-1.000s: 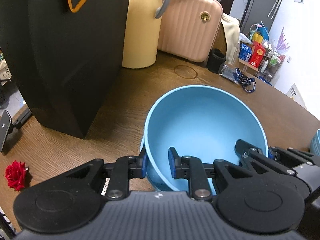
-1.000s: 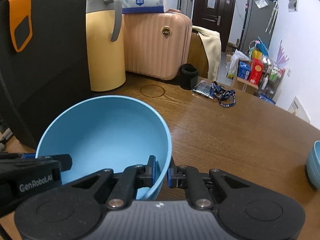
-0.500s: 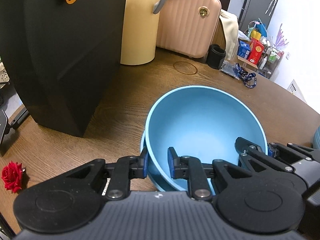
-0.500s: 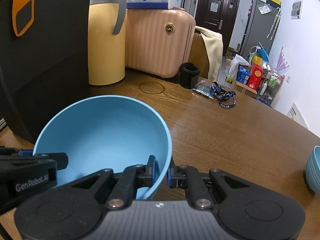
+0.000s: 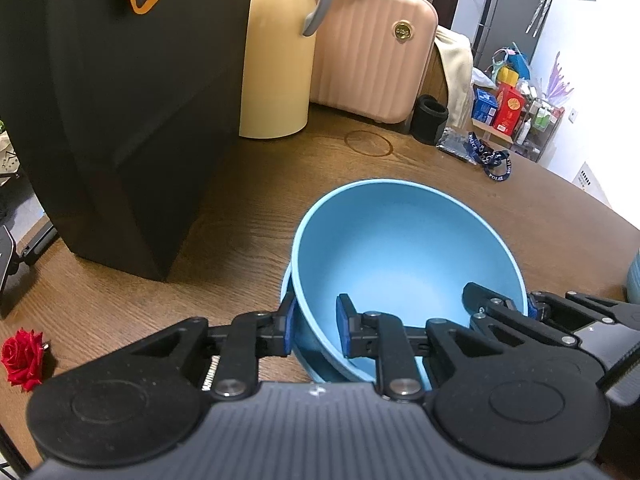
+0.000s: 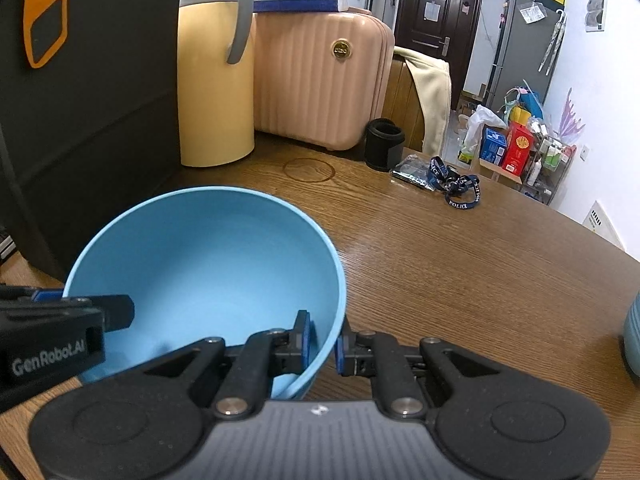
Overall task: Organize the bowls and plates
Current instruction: 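Lower the held bowl into the other light blue bowl with both grippers, then open both grippers and pull back from the stacked bowls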
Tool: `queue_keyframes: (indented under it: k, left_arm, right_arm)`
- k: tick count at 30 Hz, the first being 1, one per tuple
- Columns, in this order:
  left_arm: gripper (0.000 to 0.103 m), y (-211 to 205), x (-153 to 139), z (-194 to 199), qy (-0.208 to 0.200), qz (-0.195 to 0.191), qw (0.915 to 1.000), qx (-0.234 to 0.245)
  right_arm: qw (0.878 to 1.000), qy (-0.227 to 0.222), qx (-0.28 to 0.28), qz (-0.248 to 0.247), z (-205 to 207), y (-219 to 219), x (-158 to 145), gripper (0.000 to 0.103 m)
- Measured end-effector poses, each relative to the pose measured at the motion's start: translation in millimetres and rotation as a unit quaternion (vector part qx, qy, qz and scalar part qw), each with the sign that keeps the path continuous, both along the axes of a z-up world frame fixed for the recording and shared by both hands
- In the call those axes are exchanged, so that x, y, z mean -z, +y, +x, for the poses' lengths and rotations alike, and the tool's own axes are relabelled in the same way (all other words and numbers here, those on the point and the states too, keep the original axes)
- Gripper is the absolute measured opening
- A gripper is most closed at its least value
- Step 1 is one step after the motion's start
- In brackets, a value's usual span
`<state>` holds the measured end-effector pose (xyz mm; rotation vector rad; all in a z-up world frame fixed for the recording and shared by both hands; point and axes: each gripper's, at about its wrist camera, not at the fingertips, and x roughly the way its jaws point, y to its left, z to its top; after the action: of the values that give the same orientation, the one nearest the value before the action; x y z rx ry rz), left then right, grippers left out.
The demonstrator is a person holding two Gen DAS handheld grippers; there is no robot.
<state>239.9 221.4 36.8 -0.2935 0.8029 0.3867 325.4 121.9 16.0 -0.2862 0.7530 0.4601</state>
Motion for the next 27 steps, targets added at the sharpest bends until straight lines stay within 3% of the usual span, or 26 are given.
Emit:
queue_keyframes:
  k: [6, 8, 11, 12, 17, 19, 20, 27]
  left_arm:
    - [0.035, 1, -4, -6, -0.012, -0.002, 0.9999, 0.005]
    - [0.045, 1, -6, -9, -0.020, -0.003, 0.9998, 0.008]
    - [0.055, 0, -9, -13, -0.033, 0.002, 0.9994, 0.007]
    - [0.058, 1, -11, -15, -0.037, 0.003, 0.9993, 0.006]
    - [0.088, -1, -20, -27, -0.059, 0.017, 0.9981, -0.005]
    - [0.098, 0, -24, -32, -0.063, 0.020, 0.9978, -0.011]
    - [0.103, 0, -26, -35, -0.064, 0.021, 0.9976, -0.015]
    - [0.103, 1, -33, -51, -0.073, 0.007, 0.9970, -0.022]
  right_arm:
    - [1.000, 0.003, -0.003, -0.006, 0, 0, 3, 0.013]
    - [1.000, 0.000, -0.004, -0.005, 0, 1, 2, 0.017]
    - [1.000, -0.002, -0.006, -0.001, -2, -1, 0, 0.031]
    - [1.000, -0.003, -0.006, 0.001, -2, -3, -1, 0.041]
    - [1.000, 0.001, -0.005, 0.027, -6, -16, -10, 0.071]
    - [0.999, 0.003, -0.004, 0.035, -8, -22, -14, 0.090]
    - [0.999, 0.003, -0.004, 0.037, -9, -24, -16, 0.093]
    - [0.999, 0.007, 0.009, 0.043, -17, -46, -25, 0.102]
